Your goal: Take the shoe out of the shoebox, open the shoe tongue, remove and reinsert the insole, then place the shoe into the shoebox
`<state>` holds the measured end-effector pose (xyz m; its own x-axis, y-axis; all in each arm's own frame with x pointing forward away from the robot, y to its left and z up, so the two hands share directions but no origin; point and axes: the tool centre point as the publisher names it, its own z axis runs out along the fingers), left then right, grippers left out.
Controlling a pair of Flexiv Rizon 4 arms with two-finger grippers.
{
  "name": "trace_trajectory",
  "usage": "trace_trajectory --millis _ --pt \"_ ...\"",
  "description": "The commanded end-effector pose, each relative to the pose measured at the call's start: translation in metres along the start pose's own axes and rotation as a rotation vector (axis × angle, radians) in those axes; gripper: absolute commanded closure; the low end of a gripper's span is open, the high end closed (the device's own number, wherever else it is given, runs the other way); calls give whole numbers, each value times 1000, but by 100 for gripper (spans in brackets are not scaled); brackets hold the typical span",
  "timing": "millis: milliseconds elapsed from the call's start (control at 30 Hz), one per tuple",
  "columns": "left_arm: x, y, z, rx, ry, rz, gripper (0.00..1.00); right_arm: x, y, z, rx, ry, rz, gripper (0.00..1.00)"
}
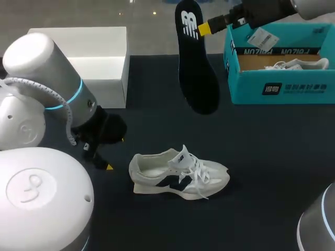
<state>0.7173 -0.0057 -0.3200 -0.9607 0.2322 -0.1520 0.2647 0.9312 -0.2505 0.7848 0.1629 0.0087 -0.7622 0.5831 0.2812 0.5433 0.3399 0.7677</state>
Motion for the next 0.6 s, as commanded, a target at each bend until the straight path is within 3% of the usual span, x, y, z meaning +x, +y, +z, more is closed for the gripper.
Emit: trace_trajectory --millis 33,233,600 --pt "-5 1 -9 8 8 11 0 0 0 2 0 0 1 100" --pt "-11 -18 -11 20 3 9 0 0 0 2 0 0 1 100" --pt "-11 -78 8 33 21 22 0 0 0 2 0 0 1 100"
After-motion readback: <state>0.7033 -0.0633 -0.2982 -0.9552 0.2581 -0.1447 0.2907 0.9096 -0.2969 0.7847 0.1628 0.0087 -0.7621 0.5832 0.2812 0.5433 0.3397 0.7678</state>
